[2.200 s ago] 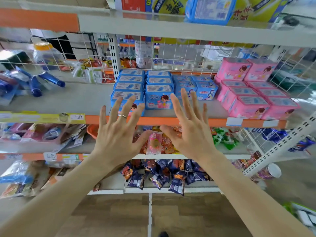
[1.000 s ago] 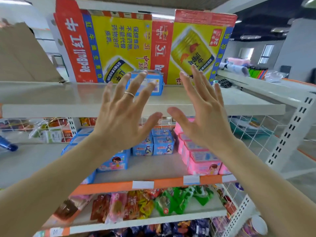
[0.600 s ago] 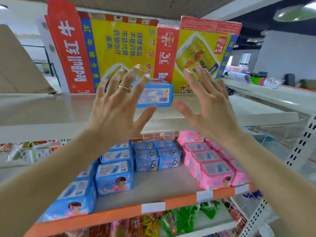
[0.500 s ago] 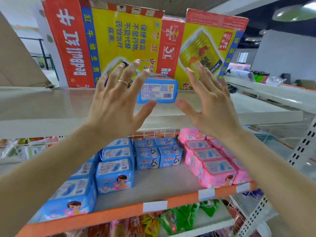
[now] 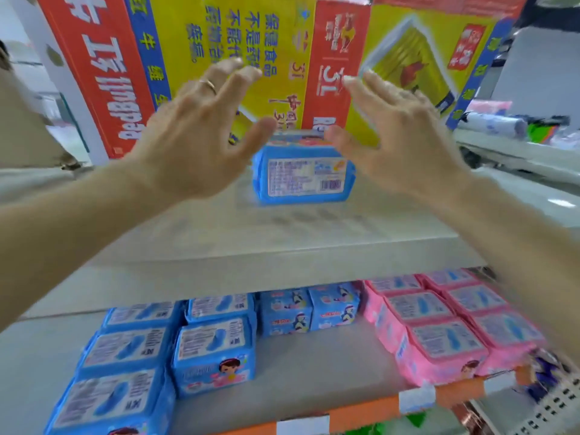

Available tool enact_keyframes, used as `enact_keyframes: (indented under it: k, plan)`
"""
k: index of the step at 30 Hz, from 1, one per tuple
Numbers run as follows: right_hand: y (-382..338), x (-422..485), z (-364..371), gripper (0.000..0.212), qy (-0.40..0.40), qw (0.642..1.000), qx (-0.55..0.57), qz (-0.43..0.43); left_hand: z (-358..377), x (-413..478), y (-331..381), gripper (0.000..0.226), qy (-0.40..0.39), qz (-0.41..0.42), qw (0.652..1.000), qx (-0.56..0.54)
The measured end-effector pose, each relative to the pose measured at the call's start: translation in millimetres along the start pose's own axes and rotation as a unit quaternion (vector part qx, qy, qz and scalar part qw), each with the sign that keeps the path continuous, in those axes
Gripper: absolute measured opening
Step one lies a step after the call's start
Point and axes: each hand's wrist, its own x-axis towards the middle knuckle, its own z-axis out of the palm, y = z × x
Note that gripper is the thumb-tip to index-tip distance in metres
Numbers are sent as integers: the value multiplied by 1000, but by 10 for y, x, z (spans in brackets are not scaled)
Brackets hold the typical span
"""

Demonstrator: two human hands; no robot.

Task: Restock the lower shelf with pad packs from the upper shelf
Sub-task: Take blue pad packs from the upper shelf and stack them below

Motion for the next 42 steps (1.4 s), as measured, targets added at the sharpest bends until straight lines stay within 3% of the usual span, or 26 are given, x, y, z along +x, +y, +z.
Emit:
enact_keyframes:
  k: [6, 11, 14, 17, 21, 24, 26, 30, 32, 34, 35, 39, 42]
  plan:
    - [256, 555, 140, 77, -38, 998, 38, 19, 239, 445, -140, 67, -34, -82, 996, -20]
    - [461, 912, 396, 81, -144, 985, 72, 56, 461, 722, -232, 50, -106, -118, 987, -26]
    - [546, 1065, 571, 71, -191, 973, 111, 71, 553, 855, -355, 56, -169, -183, 968, -29]
    - [604, 1122, 727, 75, -225, 957, 153, 102, 690, 927, -419, 63, -208, -231, 947, -78]
    - [608, 1115, 882, 72, -228, 932, 241, 145, 928, 989, -337, 53, -242, -298, 904, -187]
    - [555, 1104, 945, 64, -237, 908, 308, 156, 1050, 989, -308, 48, -227, -347, 862, -292]
    - [536, 1102, 974, 64, -226, 896, 349, 156, 1062, 1002, -334, 51, -202, -354, 856, -317]
    - [531, 1096, 904, 59, -135, 868, 449, 166, 942, 1028, -319, 82, -123, -309, 906, -262]
    - [449, 1113, 814, 55, -88, 884, 442, 125, 783, 1034, -318, 57, -79, -270, 920, -272]
    - [395, 1081, 697, 29, -29, 912, 400, 87, 653, 1025, -238, 23, -50, -211, 948, -231]
    - [300, 1078, 619, 25, 4, 912, 403, 76, 542, 995, -228, 17, -21, -186, 959, -213]
    - [32, 1058, 399, 38, 70, 904, 416, 73, 235, 858, -254, 32, 91, -155, 960, -216]
    - [-151, 945, 225, 38, 107, 877, 462, 75, 18, 677, -250, 37, 118, -141, 956, -229]
